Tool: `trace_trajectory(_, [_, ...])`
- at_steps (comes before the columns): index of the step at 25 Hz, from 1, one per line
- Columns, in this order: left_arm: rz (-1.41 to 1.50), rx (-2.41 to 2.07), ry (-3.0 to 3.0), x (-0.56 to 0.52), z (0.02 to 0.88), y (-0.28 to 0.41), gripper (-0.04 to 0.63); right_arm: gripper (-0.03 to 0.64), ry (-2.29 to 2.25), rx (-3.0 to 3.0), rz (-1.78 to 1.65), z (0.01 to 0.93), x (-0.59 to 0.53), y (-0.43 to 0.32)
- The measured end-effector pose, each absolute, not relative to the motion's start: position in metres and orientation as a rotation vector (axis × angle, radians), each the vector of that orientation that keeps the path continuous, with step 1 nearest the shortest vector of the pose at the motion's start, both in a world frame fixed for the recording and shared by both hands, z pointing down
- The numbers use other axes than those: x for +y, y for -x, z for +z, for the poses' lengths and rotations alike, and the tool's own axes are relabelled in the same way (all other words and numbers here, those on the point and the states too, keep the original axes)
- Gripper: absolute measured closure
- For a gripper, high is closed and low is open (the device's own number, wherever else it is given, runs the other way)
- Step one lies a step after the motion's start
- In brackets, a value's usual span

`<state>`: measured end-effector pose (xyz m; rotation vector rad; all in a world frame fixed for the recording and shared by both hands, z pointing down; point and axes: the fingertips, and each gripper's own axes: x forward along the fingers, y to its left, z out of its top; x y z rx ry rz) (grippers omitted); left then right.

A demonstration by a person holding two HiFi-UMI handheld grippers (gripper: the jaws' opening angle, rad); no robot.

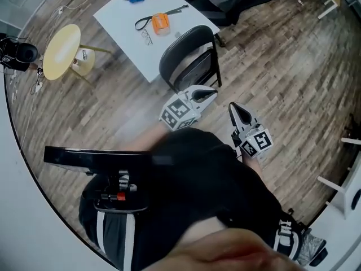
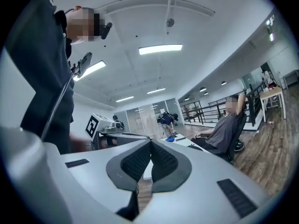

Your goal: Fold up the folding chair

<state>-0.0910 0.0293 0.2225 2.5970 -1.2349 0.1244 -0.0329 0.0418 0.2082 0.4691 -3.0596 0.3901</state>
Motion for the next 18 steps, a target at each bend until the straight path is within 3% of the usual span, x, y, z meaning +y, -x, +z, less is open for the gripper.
trace_trajectory(9, [0.086,-1.231,-2.623,0.039,0.222,0.078,0.591,0.607,-0.442,-3.069,0.241,0.198,0.046,0.033])
trace_trajectory(18, [0.100,-1.154,-2.562,0.038,0.235,0.076,0.591,0.607,-0.456,-3.056,0.298,0.210,0.048,0.041])
